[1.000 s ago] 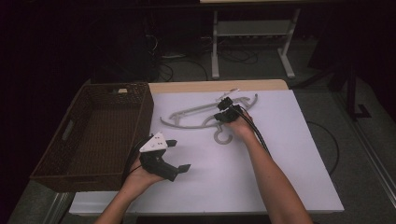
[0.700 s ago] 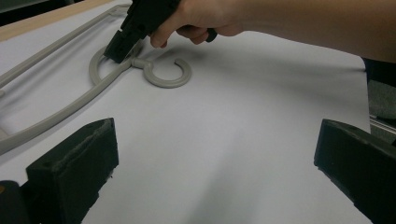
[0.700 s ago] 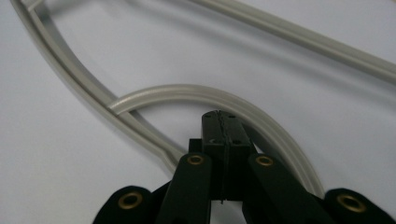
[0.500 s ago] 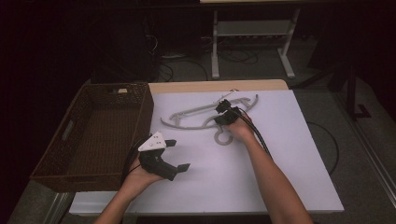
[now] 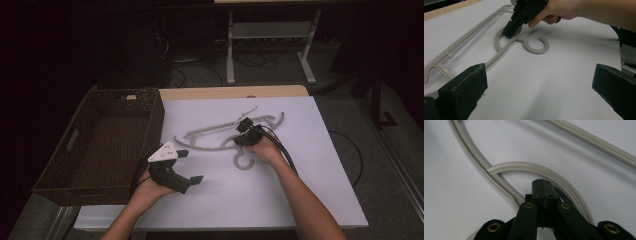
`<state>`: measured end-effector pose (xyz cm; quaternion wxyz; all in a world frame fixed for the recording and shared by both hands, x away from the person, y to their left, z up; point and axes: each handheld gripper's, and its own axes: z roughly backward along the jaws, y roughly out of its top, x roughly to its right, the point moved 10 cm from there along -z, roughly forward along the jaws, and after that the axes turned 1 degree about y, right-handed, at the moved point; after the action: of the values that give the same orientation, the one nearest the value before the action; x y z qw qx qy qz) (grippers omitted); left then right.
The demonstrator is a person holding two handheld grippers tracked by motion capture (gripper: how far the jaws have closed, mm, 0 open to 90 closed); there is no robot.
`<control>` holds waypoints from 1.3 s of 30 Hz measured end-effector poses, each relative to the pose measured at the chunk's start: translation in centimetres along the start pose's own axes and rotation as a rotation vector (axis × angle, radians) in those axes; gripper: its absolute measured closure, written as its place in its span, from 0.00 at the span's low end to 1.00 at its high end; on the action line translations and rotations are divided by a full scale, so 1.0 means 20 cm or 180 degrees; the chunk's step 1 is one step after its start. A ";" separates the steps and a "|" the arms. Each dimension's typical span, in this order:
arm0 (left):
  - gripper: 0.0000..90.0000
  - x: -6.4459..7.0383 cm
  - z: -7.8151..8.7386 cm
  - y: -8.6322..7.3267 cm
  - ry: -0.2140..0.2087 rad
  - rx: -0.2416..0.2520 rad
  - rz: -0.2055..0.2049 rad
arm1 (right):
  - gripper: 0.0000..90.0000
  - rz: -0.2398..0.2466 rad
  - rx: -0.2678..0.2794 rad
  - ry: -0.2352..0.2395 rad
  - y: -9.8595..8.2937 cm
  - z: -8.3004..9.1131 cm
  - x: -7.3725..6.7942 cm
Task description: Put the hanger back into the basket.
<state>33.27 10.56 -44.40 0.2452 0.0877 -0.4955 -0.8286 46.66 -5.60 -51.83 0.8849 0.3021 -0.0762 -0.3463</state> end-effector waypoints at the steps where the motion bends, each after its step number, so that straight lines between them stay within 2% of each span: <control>1: 0.00 0.00 0.00 0.00 0.0004 -0.0006 -0.0003 | 1.00 0.0009 0.0009 0.0015 -0.01 0.01 -0.01; 13: 0.00 0.00 0.00 0.00 -0.0003 -0.0010 0.0002 | 1.00 0.0113 -0.0025 0.0144 -0.16 0.10 -0.15; 17: 0.00 0.01 0.00 0.00 -0.0006 -0.0010 -0.0010 | 1.00 0.0180 -0.0037 0.0206 -0.23 0.15 -0.22; 19: 0.00 0.01 0.00 0.00 -0.0002 -0.0008 -0.0011 | 1.00 0.0180 -0.0037 0.0206 -0.23 0.15 -0.22; 20: 0.00 0.01 0.00 0.00 -0.0007 -0.0011 -0.0016 | 1.00 0.0197 -0.0031 0.0213 -0.26 0.18 -0.25; 24: 0.00 0.02 0.00 0.00 -0.0006 -0.0012 0.0000 | 1.00 0.0221 -0.0040 0.0253 -0.30 0.21 -0.30; 29: 0.00 0.02 -0.01 0.00 -0.0018 -0.0032 -0.0024 | 0.99 0.0232 0.0003 0.0253 -0.32 0.22 -0.32; 31: 0.00 0.02 0.00 0.00 -0.0024 -0.0027 -0.0029 | 0.99 0.0208 0.0087 0.0224 -0.30 0.24 -0.32; 34: 0.00 0.02 -0.01 0.00 -0.0026 -0.0027 -0.0029 | 0.87 0.0171 0.0249 0.0202 -0.28 0.31 -0.32; 35: 0.00 0.02 -0.01 0.00 -0.0029 -0.0030 -0.0027 | 0.81 0.0157 0.0298 0.0222 -0.28 0.34 -0.32; 39: 0.00 0.02 -0.01 0.00 -0.0032 -0.0025 -0.0020 | 0.54 0.0101 0.0621 0.0113 -0.30 0.46 -0.31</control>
<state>32.94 10.11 -44.49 0.2404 0.0842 -0.4932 -0.8318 35.44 -9.36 -47.41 0.8579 0.3916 -0.0987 -0.3177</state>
